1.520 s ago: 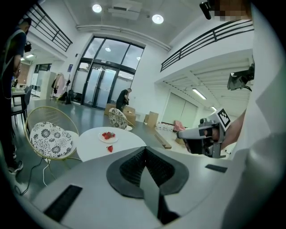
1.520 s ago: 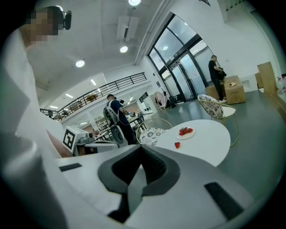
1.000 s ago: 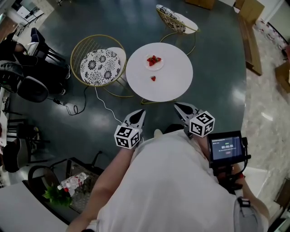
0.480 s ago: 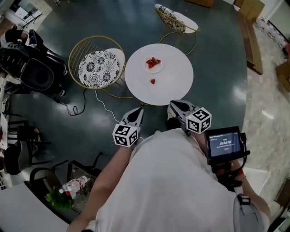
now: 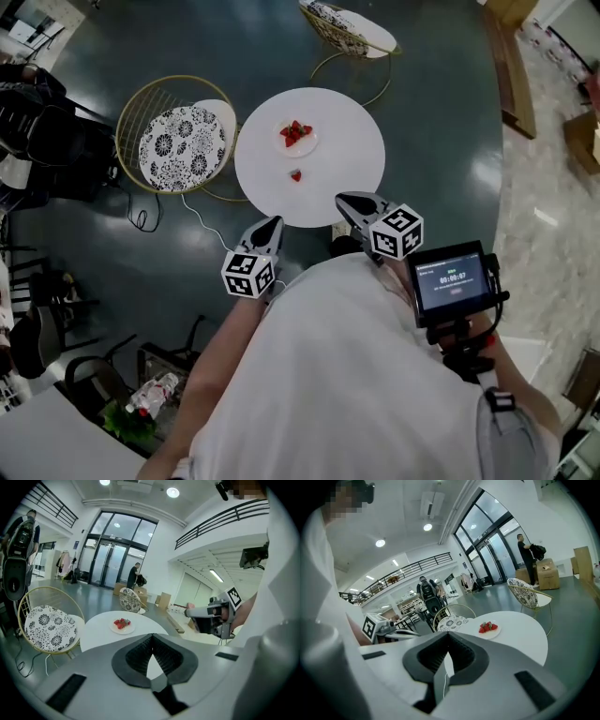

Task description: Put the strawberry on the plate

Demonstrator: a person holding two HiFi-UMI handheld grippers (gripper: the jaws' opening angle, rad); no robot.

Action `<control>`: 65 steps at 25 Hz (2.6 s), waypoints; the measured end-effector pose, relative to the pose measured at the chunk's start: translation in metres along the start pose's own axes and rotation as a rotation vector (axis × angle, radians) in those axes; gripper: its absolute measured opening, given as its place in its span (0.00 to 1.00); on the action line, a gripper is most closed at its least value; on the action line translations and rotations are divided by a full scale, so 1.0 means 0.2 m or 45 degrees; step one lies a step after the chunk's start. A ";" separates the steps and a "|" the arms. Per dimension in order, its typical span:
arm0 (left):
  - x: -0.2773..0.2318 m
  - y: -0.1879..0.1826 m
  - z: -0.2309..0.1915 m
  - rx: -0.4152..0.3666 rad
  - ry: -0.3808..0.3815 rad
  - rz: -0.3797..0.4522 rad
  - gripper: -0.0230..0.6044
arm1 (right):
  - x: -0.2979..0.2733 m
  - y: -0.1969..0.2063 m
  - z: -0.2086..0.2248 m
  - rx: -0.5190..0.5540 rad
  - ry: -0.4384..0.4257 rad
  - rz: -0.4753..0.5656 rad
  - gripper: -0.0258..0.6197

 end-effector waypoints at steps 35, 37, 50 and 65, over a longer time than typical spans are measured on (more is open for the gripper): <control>-0.68 0.18 -0.31 0.144 -0.136 -0.352 0.05 | -0.32 -0.05 0.63 -0.133 -0.074 -0.188 0.05; -0.71 0.22 -0.33 0.144 -0.150 -0.395 0.05 | -0.34 -0.05 0.65 -0.135 -0.084 -0.199 0.05; -0.95 0.43 -0.43 0.150 -0.240 -0.611 0.05 | -0.45 0.04 0.89 -0.200 -0.132 -0.275 0.05; -0.95 0.50 -0.47 0.175 -0.331 -0.662 0.21 | -0.42 0.07 0.91 -0.224 -0.121 -0.294 0.05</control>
Point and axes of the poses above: the fingertips, and each gripper's own axes: x backward along the fingers, z to its right, y out of its underside, the point moved 2 cm from there along x, backward along the fingers, and after that the axes turned 7 degrees about z, right-handed, at the moved point
